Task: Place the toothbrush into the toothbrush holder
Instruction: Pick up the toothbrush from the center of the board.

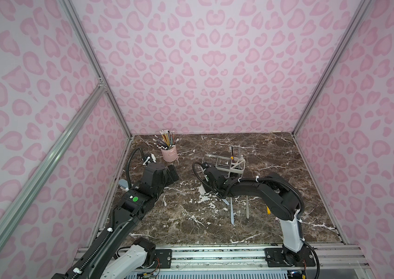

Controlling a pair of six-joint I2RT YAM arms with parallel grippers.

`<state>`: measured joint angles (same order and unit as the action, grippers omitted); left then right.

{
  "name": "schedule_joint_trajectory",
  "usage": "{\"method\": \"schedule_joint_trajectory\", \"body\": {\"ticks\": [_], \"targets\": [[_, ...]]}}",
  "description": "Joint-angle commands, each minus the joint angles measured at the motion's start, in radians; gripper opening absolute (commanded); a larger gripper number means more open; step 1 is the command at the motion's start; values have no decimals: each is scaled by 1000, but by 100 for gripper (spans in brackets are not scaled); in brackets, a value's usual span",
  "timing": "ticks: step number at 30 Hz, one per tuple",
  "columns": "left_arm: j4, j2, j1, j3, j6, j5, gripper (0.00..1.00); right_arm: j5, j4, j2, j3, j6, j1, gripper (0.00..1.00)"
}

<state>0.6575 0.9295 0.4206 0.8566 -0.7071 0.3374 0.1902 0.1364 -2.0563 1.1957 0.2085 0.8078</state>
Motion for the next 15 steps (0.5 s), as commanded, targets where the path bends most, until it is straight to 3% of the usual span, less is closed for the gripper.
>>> {"method": "schedule_joint_trajectory", "body": {"ticks": [1, 15], "targets": [[-48, 0, -6, -2, 6, -11, 96, -5, -43, -7, -2, 3, 1, 39], [-55, 1, -14, -6, 8, -27, 96, -7, -45, 1, -21, 21, 0, 25]]}}
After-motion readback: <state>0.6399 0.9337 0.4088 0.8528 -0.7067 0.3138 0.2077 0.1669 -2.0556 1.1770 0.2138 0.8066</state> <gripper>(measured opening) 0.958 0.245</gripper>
